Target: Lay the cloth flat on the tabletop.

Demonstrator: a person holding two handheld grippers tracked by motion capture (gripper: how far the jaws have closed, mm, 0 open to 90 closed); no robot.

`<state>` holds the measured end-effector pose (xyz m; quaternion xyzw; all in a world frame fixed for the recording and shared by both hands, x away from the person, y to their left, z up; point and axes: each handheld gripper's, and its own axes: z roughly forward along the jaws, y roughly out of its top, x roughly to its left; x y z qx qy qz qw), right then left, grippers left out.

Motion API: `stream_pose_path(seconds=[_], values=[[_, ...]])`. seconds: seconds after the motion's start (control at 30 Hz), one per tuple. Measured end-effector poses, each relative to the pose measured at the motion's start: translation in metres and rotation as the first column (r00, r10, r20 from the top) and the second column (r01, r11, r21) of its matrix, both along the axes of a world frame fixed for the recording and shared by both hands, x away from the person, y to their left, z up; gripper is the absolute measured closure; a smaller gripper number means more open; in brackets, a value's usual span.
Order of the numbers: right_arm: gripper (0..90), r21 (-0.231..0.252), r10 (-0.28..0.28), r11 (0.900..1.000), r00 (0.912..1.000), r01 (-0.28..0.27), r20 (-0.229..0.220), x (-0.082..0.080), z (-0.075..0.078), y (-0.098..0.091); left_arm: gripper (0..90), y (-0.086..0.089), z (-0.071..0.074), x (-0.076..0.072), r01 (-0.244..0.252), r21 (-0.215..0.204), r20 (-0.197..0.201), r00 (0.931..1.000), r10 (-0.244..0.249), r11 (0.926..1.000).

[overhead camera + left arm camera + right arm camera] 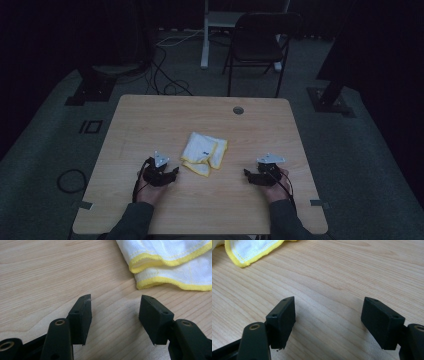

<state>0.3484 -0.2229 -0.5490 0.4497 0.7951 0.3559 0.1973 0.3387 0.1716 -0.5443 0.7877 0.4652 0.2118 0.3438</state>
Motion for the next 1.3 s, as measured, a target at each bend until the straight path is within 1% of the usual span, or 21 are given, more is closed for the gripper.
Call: stream_pose_path(seconds=[0.17,0.33,0.37,0.43,0.5,0.6,0.67,0.73,0.8,0.87,1.0,1.1,1.2,1.3], values=[[27.9,0.000,0.000,1.0000,1.0000,0.000,0.000,0.000,0.000,0.000,44.7,0.000,0.000,0.000,-0.004,0.000,0.000,1.0000,0.004,1.0000],[29.7,0.003,-0.003,1.0000,1.0000,0.003,0.000,-0.001,0.000,0.000,45.5,-0.001,0.000,-0.001,-0.004,0.000,0.000,1.0000,0.004,1.0000],[30.6,0.002,-0.003,1.0000,1.0000,0.003,-0.001,-0.001,0.000,0.000,46.2,0.000,0.000,-0.001,0.002,0.000,0.001,1.0000,-0.002,1.0000],[35.2,-0.001,-0.005,1.0000,1.0000,0.005,-0.003,-0.001,0.001,0.000,48.6,-0.001,0.000,-0.002,0.006,-0.002,0.000,1.0000,-0.006,1.0000],[42.7,0.002,-0.009,1.0000,0.9999,0.009,-0.005,-0.002,0.003,-0.001,50.6,-0.001,0.001,-0.003,0.013,-0.001,-0.004,0.9999,-0.013,0.9999],[47.8,0.026,-0.009,0.9996,0.9998,0.010,-0.017,-0.002,0.004,-0.003,52.7,-0.001,0.001,-0.003,0.013,-0.002,-0.006,0.9999,-0.013,0.9999],[50.3,0.034,-0.005,0.9994,0.9999,0.006,-0.015,-0.003,0.005,-0.002,53.7,-0.001,0.001,-0.004,0.014,-0.001,-0.006,0.9999,-0.014,0.9999],[53.5,0.047,0.009,0.9989,0.9999,-0.008,-0.011,-0.005,0.009,-0.001,54.8,-0.001,0.002,-0.004,0.014,-0.002,-0.009,0.9999,-0.014,0.9999],[54.9,0.055,0.024,0.9982,0.9997,-0.025,0.009,-0.007,0.014,0.001,55.0,0.000,0.002,-0.004,0.014,-0.007,-0.012,0.9998,-0.014,0.9999],[55.0,0.059,0.044,0.9972,0.9989,-0.045,0.015,-0.009,0.017,0.004,55.2,0.000,0.002,-0.005,0.014,-0.010,-0.015,0.9998,-0.014,0.9999],[54.3,0.052,0.061,0.9967,0.9979,-0.062,0.021,-0.011,0.020,0.008,55.7,0.000,0.002,-0.005,0.015,-0.009,-0.018,0.9997,-0.016,0.9998],[54.8,0.065,0.071,0.9952,0.9970,-0.073,0.030,-0.013,0.024,0.009,55.9,0.000,0.002,-0.006,0.014,-0.012,-0.018,0.9997,-0.014,0.9998],[56.2,0.059,0.080,0.9948,0.9959,-0.083,0.042,-0.014,0.028,0.012,55.8,0.000,0.002,-0.006,0.012,-0.021,-0.020,0.9997,-0.012,0.9997],[57.7,0.045,0.097,0.9941,0.9940,-0.099,0.050,-0.015,0.030,0.015,55.2,0.000,0.002,-0.006,0.012,-0.018,-0.020,0.9997,-0.013,0.9998]])
